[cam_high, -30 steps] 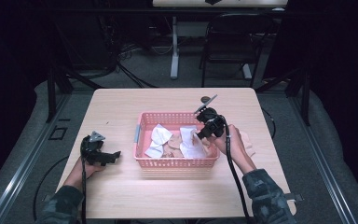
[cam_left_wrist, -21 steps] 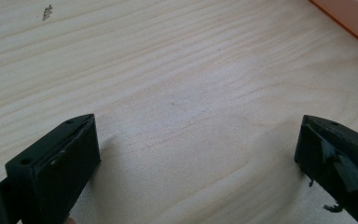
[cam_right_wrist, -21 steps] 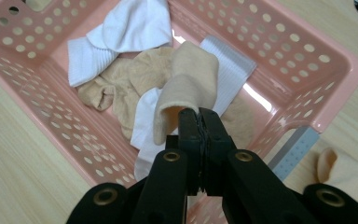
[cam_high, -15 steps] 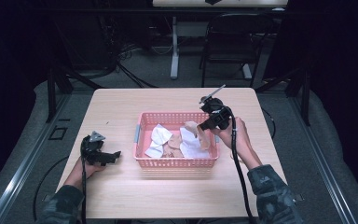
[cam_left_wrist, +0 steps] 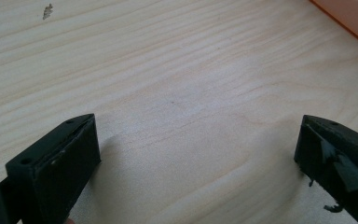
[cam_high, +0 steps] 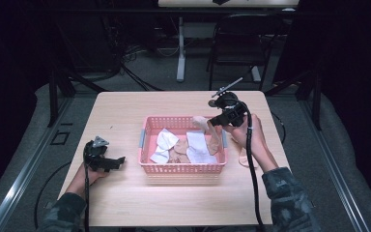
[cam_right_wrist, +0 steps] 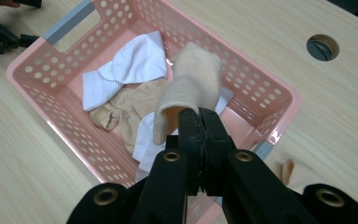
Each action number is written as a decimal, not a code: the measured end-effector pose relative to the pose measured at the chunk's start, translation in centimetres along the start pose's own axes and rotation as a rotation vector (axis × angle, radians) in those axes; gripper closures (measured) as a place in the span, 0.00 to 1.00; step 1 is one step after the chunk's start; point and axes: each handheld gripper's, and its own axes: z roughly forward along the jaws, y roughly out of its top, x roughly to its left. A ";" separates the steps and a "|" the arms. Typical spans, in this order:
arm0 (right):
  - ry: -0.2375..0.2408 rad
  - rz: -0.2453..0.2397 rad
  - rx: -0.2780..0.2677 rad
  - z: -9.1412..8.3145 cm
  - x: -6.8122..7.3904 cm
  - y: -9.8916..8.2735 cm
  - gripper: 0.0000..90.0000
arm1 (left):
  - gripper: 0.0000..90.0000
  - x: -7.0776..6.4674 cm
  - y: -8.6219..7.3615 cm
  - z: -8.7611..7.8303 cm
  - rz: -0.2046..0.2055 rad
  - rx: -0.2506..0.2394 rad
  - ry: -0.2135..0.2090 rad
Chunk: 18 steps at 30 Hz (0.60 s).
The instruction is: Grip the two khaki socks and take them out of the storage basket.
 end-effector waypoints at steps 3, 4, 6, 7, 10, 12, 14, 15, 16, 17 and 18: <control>-0.011 -0.007 -0.005 -0.9 0.0 0.1 0.99 | 0.00 0.0 0.0 0.0 0.002 -0.002 0.000; -0.014 -0.008 -0.016 -1.2 0.0 0.2 0.99 | 0.00 0.0 0.0 0.0 0.003 -0.003 0.000; -0.018 -0.006 -0.029 -1.8 0.0 0.3 0.99 | 0.00 0.0 0.0 0.0 0.003 -0.002 0.000; -0.020 -0.007 -0.029 -2.1 -0.1 0.4 0.99 | 0.00 0.0 0.0 0.0 0.002 -0.003 0.000; -0.028 -0.007 -0.045 -3.0 -0.4 0.4 0.99 | 0.00 0.0 0.0 0.0 0.003 -0.003 0.000; -0.035 0.000 -0.054 -3.5 -0.6 0.4 0.99 | 0.00 0.0 0.0 0.0 0.003 -0.002 0.000; -0.041 0.001 -0.055 -4.1 -0.8 0.3 0.99 | 0.00 0.0 0.0 0.0 0.003 -0.003 0.000; -0.046 0.004 -0.057 -4.3 -1.0 0.2 0.99 | 0.00 0.0 0.0 0.0 0.002 -0.003 0.000; -0.051 0.008 -0.058 -4.5 -1.1 0.1 0.99 | 0.00 0.0 0.0 0.0 0.003 -0.003 0.000; -0.055 0.017 -0.064 -4.7 -1.3 -0.1 0.99 | 0.00 0.0 0.0 0.0 0.003 -0.002 0.000; -0.058 0.024 -0.067 -4.9 -1.5 -0.2 0.99 | 0.00 0.0 0.0 0.0 0.002 -0.003 0.000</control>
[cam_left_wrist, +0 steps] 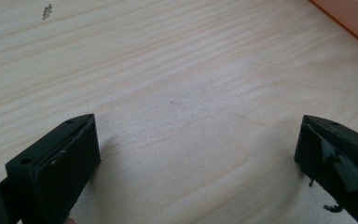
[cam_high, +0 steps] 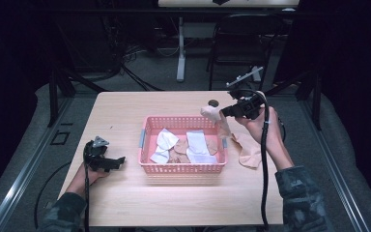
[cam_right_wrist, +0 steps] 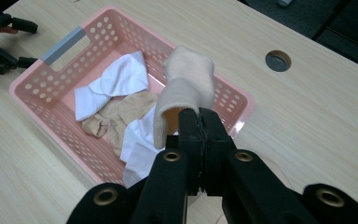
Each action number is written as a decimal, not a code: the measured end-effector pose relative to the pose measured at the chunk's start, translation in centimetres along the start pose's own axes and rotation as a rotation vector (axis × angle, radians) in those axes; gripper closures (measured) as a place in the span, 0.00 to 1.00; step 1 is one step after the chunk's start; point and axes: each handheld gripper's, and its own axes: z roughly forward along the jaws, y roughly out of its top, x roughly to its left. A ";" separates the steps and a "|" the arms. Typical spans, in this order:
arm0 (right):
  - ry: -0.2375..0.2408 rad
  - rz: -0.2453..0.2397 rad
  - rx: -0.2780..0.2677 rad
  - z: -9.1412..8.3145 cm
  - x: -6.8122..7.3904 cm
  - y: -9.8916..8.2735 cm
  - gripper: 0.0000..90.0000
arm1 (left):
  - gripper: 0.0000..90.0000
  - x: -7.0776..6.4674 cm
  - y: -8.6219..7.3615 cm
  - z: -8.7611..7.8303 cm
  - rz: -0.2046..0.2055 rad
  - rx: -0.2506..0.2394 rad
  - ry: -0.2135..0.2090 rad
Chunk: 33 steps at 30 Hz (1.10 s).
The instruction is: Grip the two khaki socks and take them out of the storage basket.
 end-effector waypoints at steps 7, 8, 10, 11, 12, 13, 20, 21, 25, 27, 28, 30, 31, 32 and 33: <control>-0.048 0.040 -0.027 -1.2 -1.9 -1.4 0.99 | 0.00 0.0 0.0 0.0 0.000 0.000 0.000; -0.057 0.047 -0.033 -1.3 -2.2 -1.7 0.99 | 0.00 0.0 0.0 0.0 0.000 0.000 0.000; -0.066 0.062 -0.036 -1.7 -2.8 -2.2 0.99 | 0.00 0.0 0.0 0.0 0.000 0.000 0.000; -0.070 0.070 -0.035 -1.8 -3.2 -2.5 0.99 | 0.00 0.0 0.0 0.0 0.000 0.000 0.000; -0.076 0.076 -0.034 -1.8 -3.5 -2.9 0.99 | 0.00 0.0 0.0 0.0 0.000 0.000 0.000; -0.083 0.084 -0.031 -1.9 -3.8 -3.2 0.99 | 0.00 0.0 0.0 0.0 0.001 0.001 0.000; -0.139 0.149 -0.002 -0.9 -6.5 -5.7 0.99 | 0.00 0.0 0.0 0.0 -0.003 -0.001 0.001; -0.139 0.149 -0.002 -0.9 -6.5 -5.7 0.99 | 0.00 0.0 0.0 0.0 -0.003 -0.001 0.001; -0.152 0.192 0.020 0.0 -8.0 -6.9 0.99 | 0.00 0.0 0.0 0.0 -0.002 -0.001 0.001; -0.148 0.222 0.050 0.9 -8.8 -7.7 0.99 | 0.00 0.0 0.0 0.0 -0.003 0.000 0.001; -0.147 0.227 0.061 1.3 -8.9 -8.0 0.99 | 0.00 0.0 0.0 0.0 -0.004 0.000 0.001; -0.146 0.233 0.086 2.2 -9.2 -8.5 0.99 | 0.00 0.0 0.0 0.0 -0.004 -0.001 0.001; -0.140 0.241 0.099 2.7 -9.3 -8.8 0.99 | 0.00 0.0 0.0 0.0 -0.003 0.000 0.001; -0.144 0.247 0.107 3.3 -9.4 -9.1 0.99 | 0.00 0.0 0.0 0.0 -0.004 -0.001 0.001; -0.139 0.251 0.122 3.9 -9.5 -9.4 0.99 | 0.00 0.0 0.0 0.0 -0.004 0.000 0.001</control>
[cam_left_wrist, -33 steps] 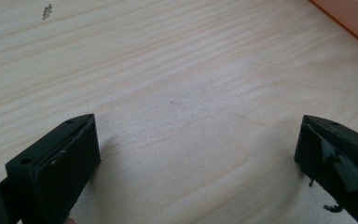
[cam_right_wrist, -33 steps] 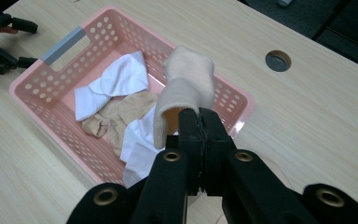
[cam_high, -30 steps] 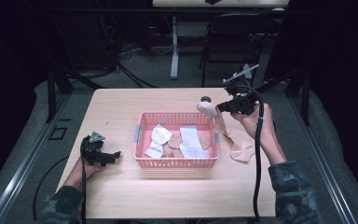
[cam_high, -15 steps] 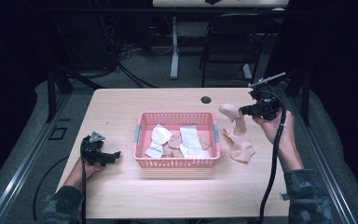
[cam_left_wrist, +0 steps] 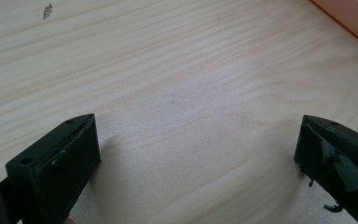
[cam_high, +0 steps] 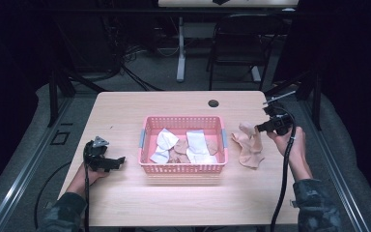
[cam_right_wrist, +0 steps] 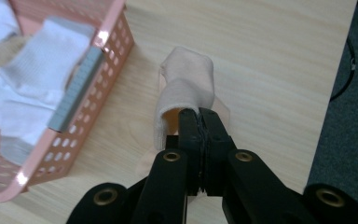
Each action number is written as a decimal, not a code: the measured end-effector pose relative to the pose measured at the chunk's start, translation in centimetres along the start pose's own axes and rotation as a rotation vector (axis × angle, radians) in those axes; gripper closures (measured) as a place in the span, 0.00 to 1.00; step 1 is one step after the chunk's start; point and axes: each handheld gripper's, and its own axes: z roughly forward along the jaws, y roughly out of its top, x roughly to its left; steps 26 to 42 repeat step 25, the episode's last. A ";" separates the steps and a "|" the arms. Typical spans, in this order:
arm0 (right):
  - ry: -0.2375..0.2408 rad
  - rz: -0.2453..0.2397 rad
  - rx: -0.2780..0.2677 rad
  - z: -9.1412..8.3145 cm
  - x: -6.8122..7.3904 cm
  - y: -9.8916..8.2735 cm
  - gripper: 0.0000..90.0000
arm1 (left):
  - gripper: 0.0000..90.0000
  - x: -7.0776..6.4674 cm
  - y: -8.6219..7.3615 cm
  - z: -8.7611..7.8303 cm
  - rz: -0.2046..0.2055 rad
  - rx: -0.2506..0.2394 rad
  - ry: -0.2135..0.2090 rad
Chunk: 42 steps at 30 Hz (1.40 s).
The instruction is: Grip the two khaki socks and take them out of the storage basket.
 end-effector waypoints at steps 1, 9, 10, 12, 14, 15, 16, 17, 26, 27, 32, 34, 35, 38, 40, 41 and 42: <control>0.002 0.004 0.019 0.6 -0.2 -0.2 0.99 | 0.00 0.0 0.0 0.0 -0.001 0.001 0.000; 0.015 0.040 0.110 4.1 -1.0 -1.8 0.98 | 0.00 0.0 0.0 0.0 0.000 0.000 0.000; 0.015 0.037 0.107 4.1 -1.0 -1.9 0.98 | 0.00 0.0 0.0 0.0 0.000 0.000 0.000; 0.025 0.039 0.099 3.9 -1.1 -2.1 0.89 | 0.00 0.0 0.0 0.0 0.000 0.000 0.000; 0.042 0.033 0.098 3.6 -1.3 -2.4 0.73 | 0.00 0.0 0.0 0.0 0.000 0.001 0.000; 0.054 0.039 0.089 3.4 -1.4 -2.6 0.65 | 0.00 0.0 0.0 0.0 0.000 0.000 0.000; 0.057 0.038 0.078 3.1 -1.4 -2.8 0.56 | 0.00 0.0 0.0 0.0 0.000 0.000 0.000; 0.060 0.037 0.068 2.8 -1.5 -3.1 0.47 | 0.00 0.0 0.0 0.0 0.000 0.000 0.000; 0.082 0.071 0.032 1.7 -2.8 -4.8 0.15 | 0.00 0.0 0.0 0.0 0.002 -0.001 -0.002; 0.082 0.071 0.032 1.7 -2.8 -4.8 0.15 | 0.00 0.0 0.0 0.0 0.002 -0.001 -0.002; 0.082 0.071 0.032 1.7 -2.8 -4.8 0.15 | 0.00 0.0 0.0 0.0 0.002 -0.001 -0.002; 0.082 0.071 0.032 1.7 -2.8 -4.8 0.15 | 0.00 0.0 0.0 0.0 0.002 -0.001 -0.002; 0.082 0.071 0.032 1.7 -2.8 -4.8 0.15 | 0.00 0.0 0.0 0.0 0.002 -0.001 -0.002; 0.082 0.071 0.032 1.7 -2.8 -4.8 0.15 | 0.00 0.0 0.0 0.0 0.002 -0.001 -0.002; 0.082 0.071 0.032 1.7 -2.8 -4.8 0.15 | 0.00 0.0 0.0 0.0 0.002 -0.001 -0.002; 0.082 0.071 0.032 1.7 -2.8 -4.8 0.15 | 0.00 0.0 0.0 0.0 0.002 -0.001 -0.002; 0.082 0.071 0.032 1.7 -2.8 -4.8 0.15 | 0.00 0.0 0.0 0.0 0.002 -0.001 -0.002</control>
